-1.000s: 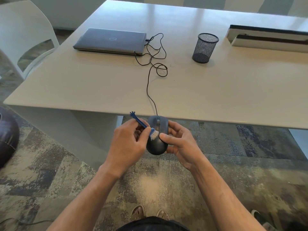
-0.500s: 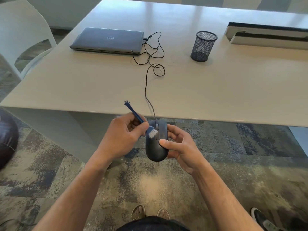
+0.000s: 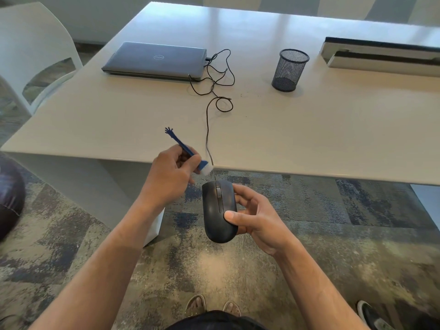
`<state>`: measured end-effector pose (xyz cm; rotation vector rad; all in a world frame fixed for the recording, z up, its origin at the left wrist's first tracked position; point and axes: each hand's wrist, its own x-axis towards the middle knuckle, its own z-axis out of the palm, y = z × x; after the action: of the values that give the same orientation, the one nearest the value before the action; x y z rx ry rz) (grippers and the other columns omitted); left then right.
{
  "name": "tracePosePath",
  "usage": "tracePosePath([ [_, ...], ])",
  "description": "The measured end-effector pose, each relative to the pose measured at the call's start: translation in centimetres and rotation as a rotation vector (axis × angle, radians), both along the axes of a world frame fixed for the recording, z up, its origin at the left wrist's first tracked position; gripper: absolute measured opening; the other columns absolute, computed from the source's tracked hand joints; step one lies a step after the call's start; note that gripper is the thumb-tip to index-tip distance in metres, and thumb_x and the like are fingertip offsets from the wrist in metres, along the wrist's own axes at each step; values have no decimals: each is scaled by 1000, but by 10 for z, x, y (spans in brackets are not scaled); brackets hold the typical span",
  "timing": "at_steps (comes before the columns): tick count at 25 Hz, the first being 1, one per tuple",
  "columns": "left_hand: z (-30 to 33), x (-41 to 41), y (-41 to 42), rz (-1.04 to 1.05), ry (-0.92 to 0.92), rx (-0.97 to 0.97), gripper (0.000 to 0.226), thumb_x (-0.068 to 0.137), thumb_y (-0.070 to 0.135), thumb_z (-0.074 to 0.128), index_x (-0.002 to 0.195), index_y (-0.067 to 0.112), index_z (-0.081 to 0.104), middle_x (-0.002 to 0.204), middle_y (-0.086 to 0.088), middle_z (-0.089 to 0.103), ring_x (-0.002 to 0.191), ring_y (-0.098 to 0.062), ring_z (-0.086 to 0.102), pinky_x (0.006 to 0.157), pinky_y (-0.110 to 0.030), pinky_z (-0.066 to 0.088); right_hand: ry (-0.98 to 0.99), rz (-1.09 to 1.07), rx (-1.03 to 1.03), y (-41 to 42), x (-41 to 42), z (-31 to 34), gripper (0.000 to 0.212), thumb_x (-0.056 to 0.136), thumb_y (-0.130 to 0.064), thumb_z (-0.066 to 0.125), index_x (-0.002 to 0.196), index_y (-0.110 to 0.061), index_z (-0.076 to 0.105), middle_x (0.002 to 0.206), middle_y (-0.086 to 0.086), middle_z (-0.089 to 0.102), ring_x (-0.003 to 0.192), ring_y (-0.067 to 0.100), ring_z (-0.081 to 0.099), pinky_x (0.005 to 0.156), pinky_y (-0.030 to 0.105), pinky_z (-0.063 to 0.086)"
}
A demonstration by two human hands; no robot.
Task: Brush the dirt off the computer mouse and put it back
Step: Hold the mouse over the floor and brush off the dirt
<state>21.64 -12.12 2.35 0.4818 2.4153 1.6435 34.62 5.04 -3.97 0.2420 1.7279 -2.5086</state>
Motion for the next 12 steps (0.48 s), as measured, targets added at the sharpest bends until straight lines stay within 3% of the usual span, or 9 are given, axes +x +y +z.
tracePosePath([
  [3,0,-4,6,-72,-94,16,9,100,14,58,98,13,66,77,-8,68,66,-17,59,61,-30,49,-2,20,25,-4,1,1,64,77,-2,76,138,-12,57,135,26,59,97,39,70,67,47,61],
  [7,-5,0,8,-189,-95,-69,11,100,13,57,99,10,68,78,-7,63,61,-2,54,60,-15,43,8,11,23,-4,0,3,62,77,-2,76,136,-13,58,132,24,61,97,40,70,68,49,61],
  [12,-2,-7,-11,-98,-51,-176,12,100,16,56,96,14,67,72,0,61,51,4,51,60,-18,43,-6,-8,8,-1,7,1,62,77,-2,76,136,-12,59,132,23,62,94,36,72,64,43,63],
])
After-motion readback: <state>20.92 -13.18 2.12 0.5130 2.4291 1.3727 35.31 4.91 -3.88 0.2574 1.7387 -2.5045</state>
